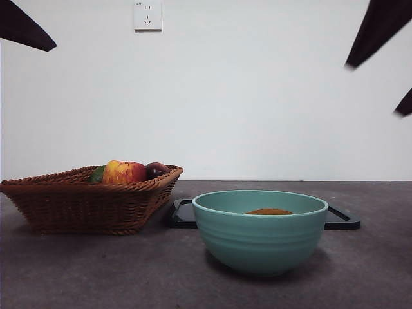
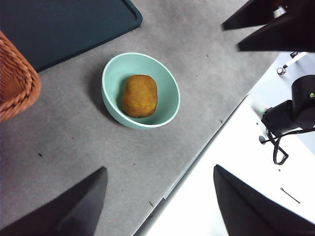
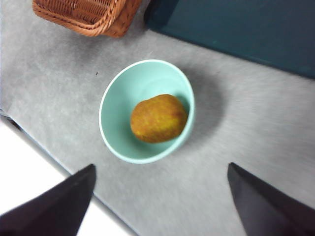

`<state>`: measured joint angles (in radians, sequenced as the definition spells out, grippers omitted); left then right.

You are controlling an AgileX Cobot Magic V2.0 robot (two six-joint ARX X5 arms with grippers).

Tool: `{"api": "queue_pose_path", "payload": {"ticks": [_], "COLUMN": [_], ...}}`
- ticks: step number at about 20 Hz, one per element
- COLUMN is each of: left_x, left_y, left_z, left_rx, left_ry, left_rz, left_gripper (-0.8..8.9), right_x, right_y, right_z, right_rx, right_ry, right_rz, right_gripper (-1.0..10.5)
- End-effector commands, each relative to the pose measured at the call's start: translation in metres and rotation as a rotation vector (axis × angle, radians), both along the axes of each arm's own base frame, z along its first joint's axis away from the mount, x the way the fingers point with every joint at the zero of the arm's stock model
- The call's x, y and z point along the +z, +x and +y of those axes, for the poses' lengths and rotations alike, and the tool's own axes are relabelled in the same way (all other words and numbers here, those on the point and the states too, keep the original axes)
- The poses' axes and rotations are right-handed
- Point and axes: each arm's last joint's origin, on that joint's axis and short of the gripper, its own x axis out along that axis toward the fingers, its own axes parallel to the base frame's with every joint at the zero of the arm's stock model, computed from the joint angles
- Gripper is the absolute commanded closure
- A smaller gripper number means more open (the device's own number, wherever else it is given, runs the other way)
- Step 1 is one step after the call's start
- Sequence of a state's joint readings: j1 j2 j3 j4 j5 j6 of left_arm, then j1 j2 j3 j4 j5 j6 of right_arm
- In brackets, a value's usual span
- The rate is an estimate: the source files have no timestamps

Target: Pick up the wifruite, put it on the bowl, pick up the plate, put it on desk

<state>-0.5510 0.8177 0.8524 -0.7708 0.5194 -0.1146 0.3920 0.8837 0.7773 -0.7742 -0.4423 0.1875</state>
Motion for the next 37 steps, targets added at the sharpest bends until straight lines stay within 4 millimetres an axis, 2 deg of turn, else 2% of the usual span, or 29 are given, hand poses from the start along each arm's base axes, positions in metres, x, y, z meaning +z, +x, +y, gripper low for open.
{"api": "queue_pose_path", "payload": {"ticks": [1, 6, 8, 10, 15, 22, 24, 28, 32, 37], "left_x": [0.003, 0.003, 0.003, 0.003, 0.003, 0.003, 0.003, 0.003, 0.003, 0.003], "left_y": [0.000, 0.000, 0.000, 0.000, 0.000, 0.001, 0.001, 0.001, 0.001, 0.001], "left_z": [-0.001, -0.001, -0.001, -0.001, -0.001, -0.001, -0.001, -0.001, -0.001, -0.001], "left_rx": [-0.008, -0.008, -0.008, -0.008, -0.008, -0.008, -0.008, -0.010, -0.018, -0.019], "left_ry": [-0.007, -0.007, -0.007, -0.007, -0.007, -0.007, -0.007, -0.006, -0.002, -0.002], "left_rz": [-0.010, -0.011, -0.011, -0.011, -0.011, -0.012, -0.013, -0.015, -0.025, -0.026], "left_gripper": [4.70, 4.70, 4.70, 4.70, 4.70, 4.70, 4.70, 4.70, 4.70, 4.70], "right_x": [-0.013, -0.039, -0.048, -0.058, -0.079, -0.092, -0.092, -0.086, -0.064, -0.034], "right_y": [0.010, 0.034, 0.042, 0.050, 0.063, 0.071, 0.072, 0.072, 0.077, 0.102], "right_z": [0.012, 0.039, 0.049, 0.057, 0.068, 0.073, 0.073, 0.076, 0.076, 0.067], "right_rx": [-0.021, -0.034, -0.019, -0.022, -0.028, -0.025, -0.023, -0.010, -0.024, -0.075], "right_ry": [0.016, -0.103, -0.109, -0.135, -0.191, -0.200, -0.193, -0.165, -0.135, -0.157], "right_rz": [0.024, -0.007, -0.012, -0.016, -0.011, -0.001, -0.005, -0.028, -0.081, -0.190], "right_gripper": [6.0, 6.1, 6.8, 6.9, 7.8, 8.5, 9.3, 9.4, 9.4, 9.4]}}
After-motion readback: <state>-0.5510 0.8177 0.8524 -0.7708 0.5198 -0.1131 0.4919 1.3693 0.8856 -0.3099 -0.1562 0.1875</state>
